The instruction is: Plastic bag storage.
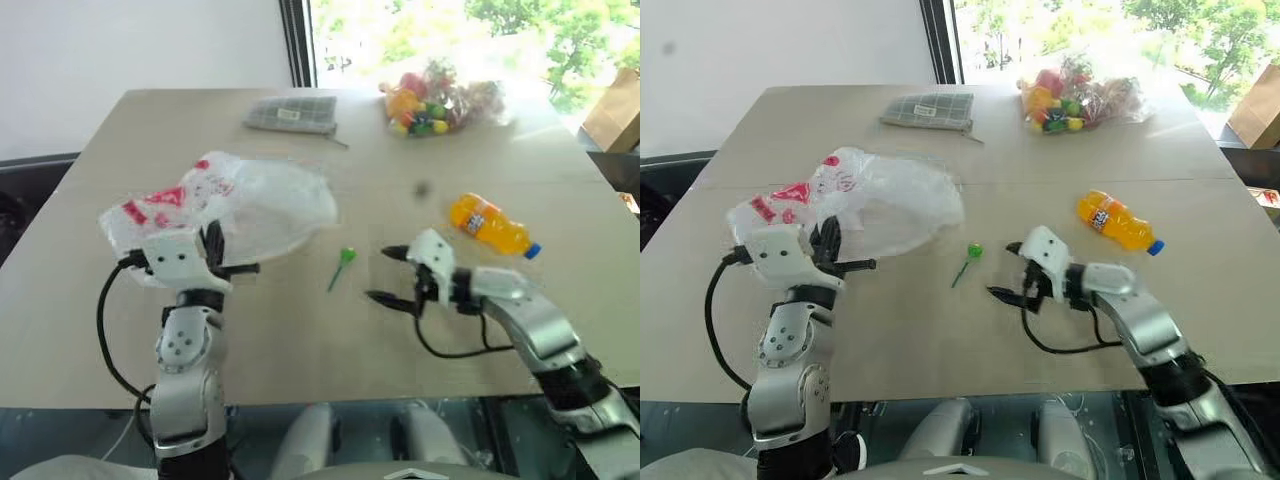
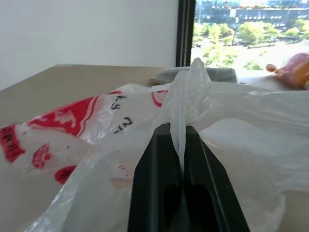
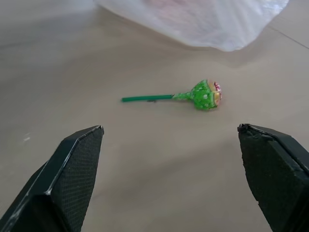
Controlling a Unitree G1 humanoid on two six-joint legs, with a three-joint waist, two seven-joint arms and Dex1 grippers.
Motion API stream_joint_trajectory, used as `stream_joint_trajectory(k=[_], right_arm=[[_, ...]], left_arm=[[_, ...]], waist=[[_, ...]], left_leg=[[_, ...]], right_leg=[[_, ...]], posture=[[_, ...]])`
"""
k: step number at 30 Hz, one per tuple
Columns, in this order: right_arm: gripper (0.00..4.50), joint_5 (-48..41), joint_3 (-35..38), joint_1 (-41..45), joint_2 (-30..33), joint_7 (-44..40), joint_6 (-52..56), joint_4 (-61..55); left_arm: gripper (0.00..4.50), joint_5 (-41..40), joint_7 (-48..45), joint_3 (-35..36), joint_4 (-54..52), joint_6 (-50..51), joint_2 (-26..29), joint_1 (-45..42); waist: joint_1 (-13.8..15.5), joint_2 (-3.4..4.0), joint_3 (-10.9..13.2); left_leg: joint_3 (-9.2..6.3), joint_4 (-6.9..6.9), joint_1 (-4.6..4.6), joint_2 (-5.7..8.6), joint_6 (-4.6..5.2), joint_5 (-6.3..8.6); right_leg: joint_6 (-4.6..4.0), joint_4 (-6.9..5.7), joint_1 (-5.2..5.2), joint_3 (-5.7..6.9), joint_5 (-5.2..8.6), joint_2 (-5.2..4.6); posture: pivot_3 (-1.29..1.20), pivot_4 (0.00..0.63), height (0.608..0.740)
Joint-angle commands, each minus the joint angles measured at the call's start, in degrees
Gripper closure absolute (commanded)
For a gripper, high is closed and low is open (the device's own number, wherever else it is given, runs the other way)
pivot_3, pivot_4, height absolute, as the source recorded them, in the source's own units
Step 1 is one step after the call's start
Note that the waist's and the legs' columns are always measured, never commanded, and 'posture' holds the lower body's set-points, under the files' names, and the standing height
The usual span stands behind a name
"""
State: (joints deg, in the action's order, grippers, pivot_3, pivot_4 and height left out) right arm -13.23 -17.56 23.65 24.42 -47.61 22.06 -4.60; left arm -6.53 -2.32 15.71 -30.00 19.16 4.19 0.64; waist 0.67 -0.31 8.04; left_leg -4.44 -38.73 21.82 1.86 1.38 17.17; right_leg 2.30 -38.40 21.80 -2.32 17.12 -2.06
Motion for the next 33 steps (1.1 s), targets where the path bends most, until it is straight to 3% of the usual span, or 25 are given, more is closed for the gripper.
stream_joint_trajectory(k=[1, 7, 12, 16, 21, 28, 33], right_arm=[[0.0, 3.7, -1.6, 7.9, -7.6, 2.8, -3.7, 15.1], [0.0, 3.8, -0.1, 12.5, -16.5, 4.8, -3.3, 25.5], [0.0, 4.6, -0.5, 11.8, -17.5, 2.8, -4.7, 27.0], [1.26, 5.7, -0.6, 12.1, -17.5, 3.1, -5.0, 27.5], [3.51, 7.7, -0.5, 12.2, -17.3, 3.5, -7.8, 29.2], [3.51, 4.5, 1.9, 12.2, -17.7, 1.9, -6.1, 25.7], [3.51, -9.5, 5.3, 14.2, -18.8, -4.5, 10.4, 11.6]], left_arm=[[4.47, -8.4, -4.9, 1.1, -4.5, -2.6, -0.3, 2.4], [4.47, -14.1, -8.7, 1.7, -8.6, -4.8, 0.7, 8.7], [4.47, -12.5, -6.9, 1.4, -10.0, -5.8, 1.3, 10.9], [4.5, -11.8, -5.8, 1.0, -9.7, -6.2, 1.4, 11.1], [4.5, -11.7, -5.3, 0.4, -9.2, -6.3, 1.8, 10.4], [4.5, -13.6, -6.7, -0.6, -8.5, -5.7, 3.1, 8.4], [4.5, -15.9, -13.3, -5.8, -8.8, -4.4, 7.1, 5.8]], waist=[[-0.8, -0.11, 0.0], [-1.6, -0.11, 0.0], [-1.7, -0.08, 0.0], [-1.7, -0.09, 0.0], [-1.7, -0.08, 0.0], [-1.7, -0.07, 0.0], [-1.8, -0.02, 0.1]], left_leg=[[0.06, -0.02, -0.01, -0.01, 0.0, 0.0], [0.01, -0.01, 0.1, 0.0, -0.01, 0.0], [0.02, 0.0, -0.04, -0.02, -0.05, -0.02], [0.03, 0.0, -0.05, -0.01, -0.06, -0.03], [0.04, 0.0, -0.06, -0.01, -0.06, -0.02], [0.04, 0.0, -0.05, -0.01, -0.06, -0.03], [0.04, 0.0, 0.15, -0.02, -0.06, -0.03]], right_leg=[[0.0, -0.02, 0.01, 0.0, 0.0, 0.02], [-0.01, 0.01, 0.11, -0.03, 0.0, -0.04], [-0.01, -0.18, 0.09, -0.06, 0.01, 0.02], [-0.01, -0.21, 0.09, -0.07, 0.01, 0.02], [-0.01, -0.22, 0.1, -0.06, 0.01, 0.03], [-0.01, -0.22, 0.1, -0.08, 0.01, 0.03], [-0.01, -0.26, 0.33, -0.11, 0.01, 0.02]], posture=[[0.0, 0.15, 0.74], [0.0, 0.15, 0.74], [0.0, 0.15, 0.74], [0.0, 0.15, 0.74], [0.0, 0.15, 0.74], [0.0, 0.15, 0.74], [0.0, 0.15, 0.74]])
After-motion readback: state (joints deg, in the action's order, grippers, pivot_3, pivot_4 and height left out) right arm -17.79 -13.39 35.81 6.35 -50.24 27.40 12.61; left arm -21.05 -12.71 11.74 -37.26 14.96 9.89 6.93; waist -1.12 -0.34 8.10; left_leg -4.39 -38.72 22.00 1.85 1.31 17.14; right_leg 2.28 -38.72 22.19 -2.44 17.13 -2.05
